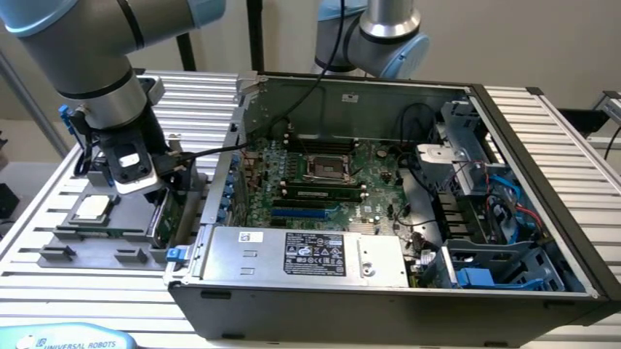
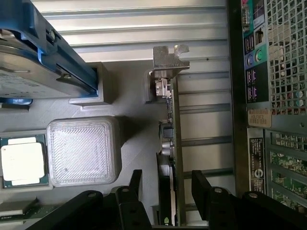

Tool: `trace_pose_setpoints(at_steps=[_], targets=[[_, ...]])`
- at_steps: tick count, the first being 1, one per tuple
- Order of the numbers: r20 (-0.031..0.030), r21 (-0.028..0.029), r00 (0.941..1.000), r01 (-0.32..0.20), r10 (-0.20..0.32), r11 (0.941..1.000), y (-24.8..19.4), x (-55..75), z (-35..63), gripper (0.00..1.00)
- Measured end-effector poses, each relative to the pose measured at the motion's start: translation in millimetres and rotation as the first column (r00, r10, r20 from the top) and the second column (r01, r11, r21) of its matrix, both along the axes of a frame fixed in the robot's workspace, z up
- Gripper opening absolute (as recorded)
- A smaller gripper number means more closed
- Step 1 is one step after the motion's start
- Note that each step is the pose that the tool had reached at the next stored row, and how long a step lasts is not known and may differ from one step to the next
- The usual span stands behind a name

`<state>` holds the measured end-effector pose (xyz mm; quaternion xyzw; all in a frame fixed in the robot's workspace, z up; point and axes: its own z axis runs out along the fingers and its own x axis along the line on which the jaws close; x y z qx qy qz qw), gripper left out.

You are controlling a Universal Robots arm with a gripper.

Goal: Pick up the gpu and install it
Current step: 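Pick up the gpu and move the gpu toward the slot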

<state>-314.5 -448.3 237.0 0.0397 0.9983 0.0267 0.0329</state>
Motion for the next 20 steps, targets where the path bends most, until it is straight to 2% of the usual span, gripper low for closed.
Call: trace_pose_setpoints(at_steps=[9, 11, 12, 13, 14, 20], targets=[[-0.0001, -0.0001, 1.0000, 0.000, 0.000, 1.0000, 0.0, -0.5, 0.9, 0.54], [0.0000, -0.0001, 1.0000, 0.000, 0.000, 1.0000, 0.0, -0.5, 0.9, 0.51], [-0.0001, -0.0001, 1.0000, 0.000, 0.000, 1.0000, 0.0, -0.6, 0.9, 0.45], [0.0000, -0.0001, 1.0000, 0.000, 0.000, 1.0000, 0.0, -0.6, 0.9, 0.45], [-0.0001, -0.0001, 1.0000, 0.000, 0.000, 1.0000, 0.0, -0.6, 1.0, 0.38], [0.0000, 0.0000, 1.0000, 0.000, 0.000, 1.0000, 0.0, -0.6, 1.3, 0.36]])
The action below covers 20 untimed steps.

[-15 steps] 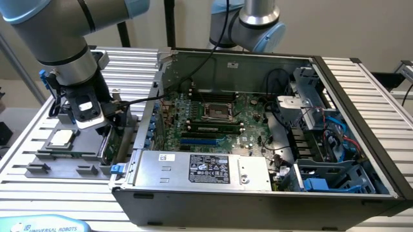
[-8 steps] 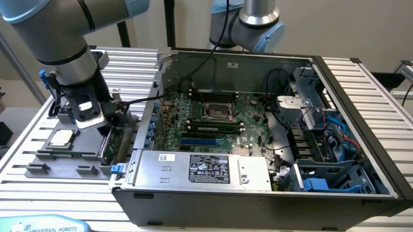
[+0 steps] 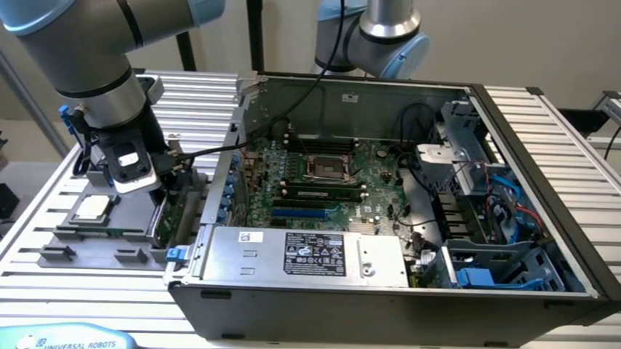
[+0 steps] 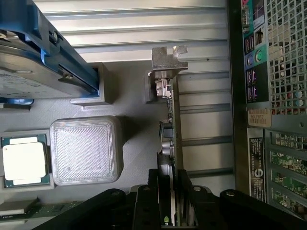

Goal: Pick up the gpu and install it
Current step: 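Pick up the gpu and move the gpu toward the slot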

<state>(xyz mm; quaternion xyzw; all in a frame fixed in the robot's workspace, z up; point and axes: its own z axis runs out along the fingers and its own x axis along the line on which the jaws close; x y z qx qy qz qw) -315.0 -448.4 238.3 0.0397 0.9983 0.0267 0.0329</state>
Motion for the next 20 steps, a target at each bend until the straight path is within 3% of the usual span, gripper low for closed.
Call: trace_pose_setpoints(at_steps=[1, 4, 14, 20], targets=[[0.0001, 0.0000, 1.0000, 0.000, 0.000, 1.0000, 0.0, 0.0, 0.1, 0.29], [-0.0003, -0.0001, 1.0000, 0.000, 0.000, 1.0000, 0.0, 0.0, 0.3, 0.27], [-0.0001, -0.0001, 1.0000, -0.002, 0.002, 1.0000, 0.0, 0.0, 0.2, 0.27], [-0.0016, 0.0000, 0.9995, -0.030, 0.030, 0.9995, 0.0, 0.0, 0.2, 0.27]])
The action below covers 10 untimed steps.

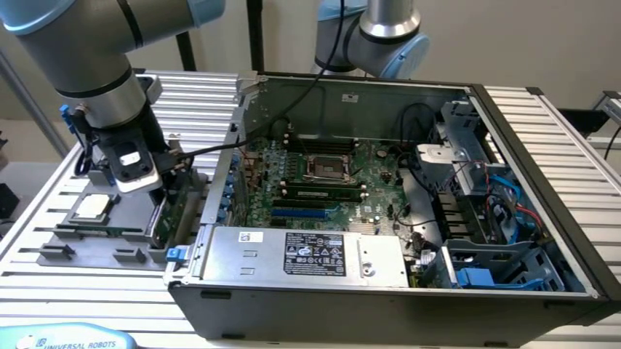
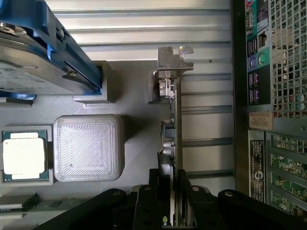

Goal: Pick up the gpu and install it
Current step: 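Pick up the gpu and move the gpu toward the slot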

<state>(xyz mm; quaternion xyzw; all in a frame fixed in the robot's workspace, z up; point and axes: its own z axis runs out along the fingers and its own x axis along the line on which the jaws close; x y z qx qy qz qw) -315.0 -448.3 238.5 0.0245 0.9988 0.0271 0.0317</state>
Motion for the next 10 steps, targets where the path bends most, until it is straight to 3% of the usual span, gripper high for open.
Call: trace_pose_setpoints(at_steps=[10], targets=[[-0.0065, 0.0001, 0.9990, -0.043, 0.043, 0.9991, -0.1, 0.7, 0.0, 0.27]])
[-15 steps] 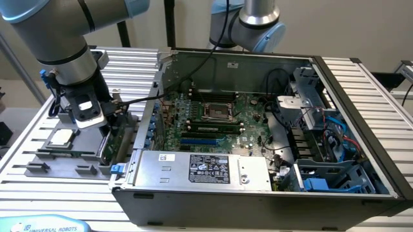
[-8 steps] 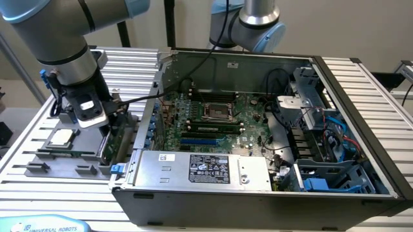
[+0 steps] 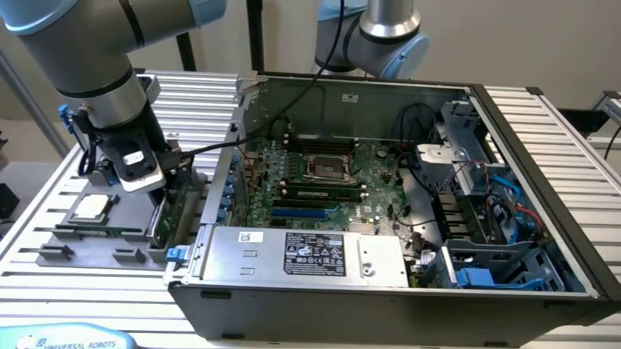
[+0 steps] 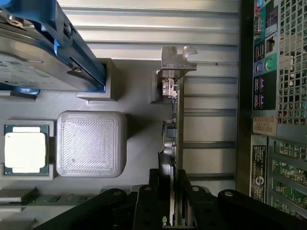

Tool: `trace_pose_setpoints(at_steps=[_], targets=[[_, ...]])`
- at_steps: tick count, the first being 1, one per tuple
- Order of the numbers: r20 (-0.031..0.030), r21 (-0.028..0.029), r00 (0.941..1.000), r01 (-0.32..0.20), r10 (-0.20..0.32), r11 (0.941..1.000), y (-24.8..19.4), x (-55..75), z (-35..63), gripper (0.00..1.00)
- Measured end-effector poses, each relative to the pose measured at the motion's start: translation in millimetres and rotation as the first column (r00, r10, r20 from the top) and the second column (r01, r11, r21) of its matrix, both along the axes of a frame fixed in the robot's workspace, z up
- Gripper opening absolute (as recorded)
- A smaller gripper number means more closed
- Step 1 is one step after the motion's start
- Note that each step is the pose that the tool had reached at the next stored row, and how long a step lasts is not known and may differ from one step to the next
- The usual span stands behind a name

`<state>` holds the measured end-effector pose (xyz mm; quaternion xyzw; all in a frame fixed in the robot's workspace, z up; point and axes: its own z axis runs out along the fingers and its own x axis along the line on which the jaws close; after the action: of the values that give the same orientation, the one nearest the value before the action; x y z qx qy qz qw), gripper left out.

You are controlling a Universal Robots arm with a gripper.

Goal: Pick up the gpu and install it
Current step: 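Pick up the gpu and move the gpu toward the slot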

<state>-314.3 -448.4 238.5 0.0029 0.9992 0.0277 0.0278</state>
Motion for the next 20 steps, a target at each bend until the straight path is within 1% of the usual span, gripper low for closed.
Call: trace_pose_setpoints(at_steps=[9, 15, 20], targets=[[-0.0001, 0.0000, 1.0000, 0.000, 0.000, 1.0000, 0.0, 0.1, 0.6, 0.27], [-0.0028, 0.0001, 1.0000, 0.000, 0.000, 1.0000, 0.0, 0.1, 8.7, 0.27], [-0.0062, 0.0000, 1.0000, 0.000, 0.000, 1.0000, 0.0, 0.1, 17.1, 0.27]])
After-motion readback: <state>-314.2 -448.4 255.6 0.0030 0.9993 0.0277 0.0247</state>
